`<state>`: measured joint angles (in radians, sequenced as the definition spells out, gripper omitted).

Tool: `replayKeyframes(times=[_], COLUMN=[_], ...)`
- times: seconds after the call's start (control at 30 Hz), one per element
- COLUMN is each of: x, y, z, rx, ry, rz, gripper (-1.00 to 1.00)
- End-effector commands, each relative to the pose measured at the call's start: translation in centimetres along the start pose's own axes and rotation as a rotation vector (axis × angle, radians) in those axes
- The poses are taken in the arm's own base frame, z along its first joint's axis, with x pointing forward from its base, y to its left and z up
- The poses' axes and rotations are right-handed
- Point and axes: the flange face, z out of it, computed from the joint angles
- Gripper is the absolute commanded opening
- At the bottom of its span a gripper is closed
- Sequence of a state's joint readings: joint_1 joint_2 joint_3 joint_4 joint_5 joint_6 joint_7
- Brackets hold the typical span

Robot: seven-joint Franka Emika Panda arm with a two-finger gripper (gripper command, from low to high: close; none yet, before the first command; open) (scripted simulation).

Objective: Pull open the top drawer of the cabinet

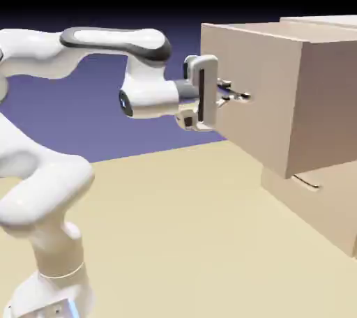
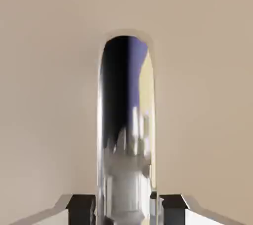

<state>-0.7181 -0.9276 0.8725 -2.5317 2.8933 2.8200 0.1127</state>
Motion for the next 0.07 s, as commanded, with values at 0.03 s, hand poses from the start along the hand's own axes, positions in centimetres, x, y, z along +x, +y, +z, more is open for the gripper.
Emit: replayKeyframes(times=[0.03], x=[-0.1], y=[0.0], z=[-2.2], rx=[0.000], ry=[0.001], rz=[-0.003], gripper=[1.00])
